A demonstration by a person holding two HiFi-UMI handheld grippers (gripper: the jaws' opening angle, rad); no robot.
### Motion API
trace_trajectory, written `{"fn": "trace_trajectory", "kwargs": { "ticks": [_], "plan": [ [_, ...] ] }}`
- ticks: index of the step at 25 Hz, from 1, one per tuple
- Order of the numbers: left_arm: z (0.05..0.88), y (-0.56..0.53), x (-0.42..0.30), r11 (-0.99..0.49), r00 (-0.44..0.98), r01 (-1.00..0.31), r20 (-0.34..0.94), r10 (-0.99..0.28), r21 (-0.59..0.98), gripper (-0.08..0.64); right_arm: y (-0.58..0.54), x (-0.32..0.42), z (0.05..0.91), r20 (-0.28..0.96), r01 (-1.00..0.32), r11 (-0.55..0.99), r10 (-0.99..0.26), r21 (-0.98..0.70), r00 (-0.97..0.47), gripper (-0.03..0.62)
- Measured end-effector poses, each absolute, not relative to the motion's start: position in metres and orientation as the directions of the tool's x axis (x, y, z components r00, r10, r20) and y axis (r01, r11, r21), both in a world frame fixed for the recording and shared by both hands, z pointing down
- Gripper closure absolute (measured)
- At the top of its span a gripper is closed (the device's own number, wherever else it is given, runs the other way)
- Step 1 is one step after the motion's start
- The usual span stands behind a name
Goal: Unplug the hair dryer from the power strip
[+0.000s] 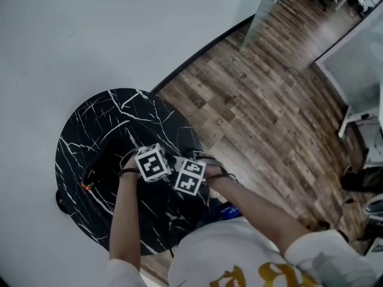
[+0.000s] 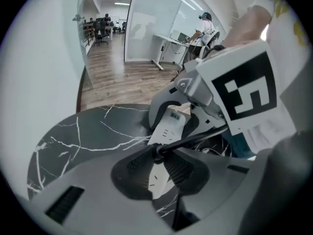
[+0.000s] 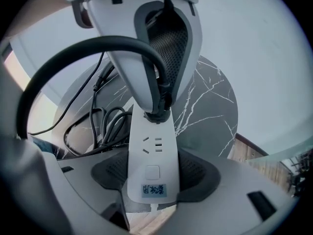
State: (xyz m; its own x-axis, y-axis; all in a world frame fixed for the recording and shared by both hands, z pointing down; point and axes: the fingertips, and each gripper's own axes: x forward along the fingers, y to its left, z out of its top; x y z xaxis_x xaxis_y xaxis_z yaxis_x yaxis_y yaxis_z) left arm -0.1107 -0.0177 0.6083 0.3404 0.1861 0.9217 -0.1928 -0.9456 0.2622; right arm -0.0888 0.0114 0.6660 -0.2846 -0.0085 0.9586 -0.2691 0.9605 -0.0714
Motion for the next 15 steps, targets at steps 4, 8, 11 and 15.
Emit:
{"fn": "trace_trajectory", "kwargs": {
  "ticks": [4, 8, 11, 15],
  "plan": [
    [0.614, -0.009, -0.116, -0.971, 0.332, -0.225, 0.943, 0.004, 0.083, 0.502, 0.012, -0.087, 0.666, 0.961, -0.261, 0.963, -0.007, -0.069, -0.277, 0.321],
    [0.613, -0.017, -0.118, -0.955, 0.341, -0.241, 0.936, 0.084, 0.173, 0.500, 0.012, -0.086, 0.665, 0.959, -0.255, 0.964, -0.004, -0.071, -0.284, 0.321],
    [0.607, -0.023, -0.114, -0.939, 0.364, -0.230, 0.918, 0.161, 0.256, 0.497, 0.013, -0.086, 0.664, 0.955, -0.266, 0.961, -0.004, -0.078, -0.295, 0.321],
    [0.610, -0.014, -0.116, -0.954, 0.346, -0.274, 0.938, 0.021, 0.122, 0.499, 0.011, -0.087, 0.665, 0.961, -0.266, 0.961, -0.004, -0.073, -0.276, 0.321]
  ]
}}
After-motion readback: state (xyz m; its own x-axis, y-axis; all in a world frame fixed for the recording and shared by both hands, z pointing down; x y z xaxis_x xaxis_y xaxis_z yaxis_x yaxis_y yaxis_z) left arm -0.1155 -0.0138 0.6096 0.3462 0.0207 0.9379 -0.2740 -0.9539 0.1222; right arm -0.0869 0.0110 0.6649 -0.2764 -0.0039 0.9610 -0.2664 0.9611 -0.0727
